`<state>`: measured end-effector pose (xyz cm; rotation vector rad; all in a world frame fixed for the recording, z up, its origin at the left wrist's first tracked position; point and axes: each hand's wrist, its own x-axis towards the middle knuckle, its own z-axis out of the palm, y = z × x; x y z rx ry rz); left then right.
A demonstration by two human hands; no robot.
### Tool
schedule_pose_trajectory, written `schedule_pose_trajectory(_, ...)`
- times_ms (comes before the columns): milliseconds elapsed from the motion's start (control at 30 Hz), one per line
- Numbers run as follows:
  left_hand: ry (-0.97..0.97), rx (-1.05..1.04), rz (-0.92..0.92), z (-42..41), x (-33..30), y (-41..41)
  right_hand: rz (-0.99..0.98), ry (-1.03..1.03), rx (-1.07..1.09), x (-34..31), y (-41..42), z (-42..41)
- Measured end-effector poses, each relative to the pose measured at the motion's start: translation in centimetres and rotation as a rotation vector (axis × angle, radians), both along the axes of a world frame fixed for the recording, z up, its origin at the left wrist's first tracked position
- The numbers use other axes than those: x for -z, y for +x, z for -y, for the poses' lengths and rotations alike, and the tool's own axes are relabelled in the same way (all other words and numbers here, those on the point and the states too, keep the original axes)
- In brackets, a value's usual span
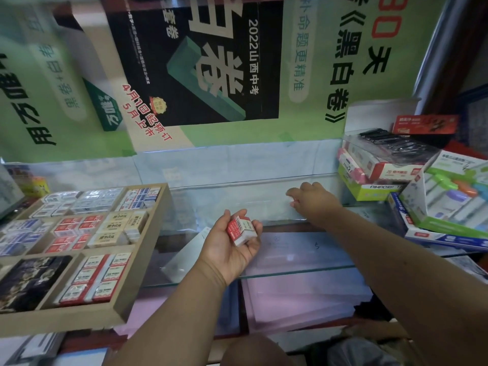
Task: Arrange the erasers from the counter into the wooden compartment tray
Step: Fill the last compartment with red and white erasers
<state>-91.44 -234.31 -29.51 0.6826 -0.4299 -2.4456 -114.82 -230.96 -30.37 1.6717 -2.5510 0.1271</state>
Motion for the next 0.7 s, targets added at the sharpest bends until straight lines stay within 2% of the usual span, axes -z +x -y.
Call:
schedule_pose_trajectory(67, -0.001, -0.001, -0.008, 0.1, -0.1, 0.0, 0.014, -0.038, -0.026, 0.2, 0.3, 0.1)
schedule_pose_trajectory(133, -0.004, -0.001, -0.006, 0.2, 0.0, 0.1, 0.121, -0.096, -0.019, 0.0, 0.6, -0.1)
schedule_pose_trajectory(233, -0.017, -0.007, -0.001, 0.1, 0.0, 0.0, 0.519, -0.306, -0.049, -1.8, 2.6, -0.7)
schedule_pose_trajectory(300, -0.021, -0.020, -0.012, -0.2, -0.2, 0.0, 0.678, -0.386, -0.159, -3.7, 5.5, -1.0)
schedule_pose_trajectory(367, -0.028, -0.043, -0.023, -0.6, -0.5, -0.1, 0.703, -0.366, -0.307, -5.1, 8.8, -1.2)
schedule_pose_trajectory(433, -0.074, -0.060, -0.030, -1.2, -0.7, 0.1, 0.618, -0.312, -0.392, -5.3, 11.5, -1.4)
schedule_pose_trajectory(533, -0.110, -0.082, -0.014, -2.0, -1.0, 0.9, 0.498, -0.266, -0.388, -4.5, 13.7, -1.6)
schedule_pose_trajectory(700, -0.098, -0.133, 0.018, -3.0, -1.4, 3.2, 0.669, -0.364, -0.367, -4.4, 16.3, -2.5)
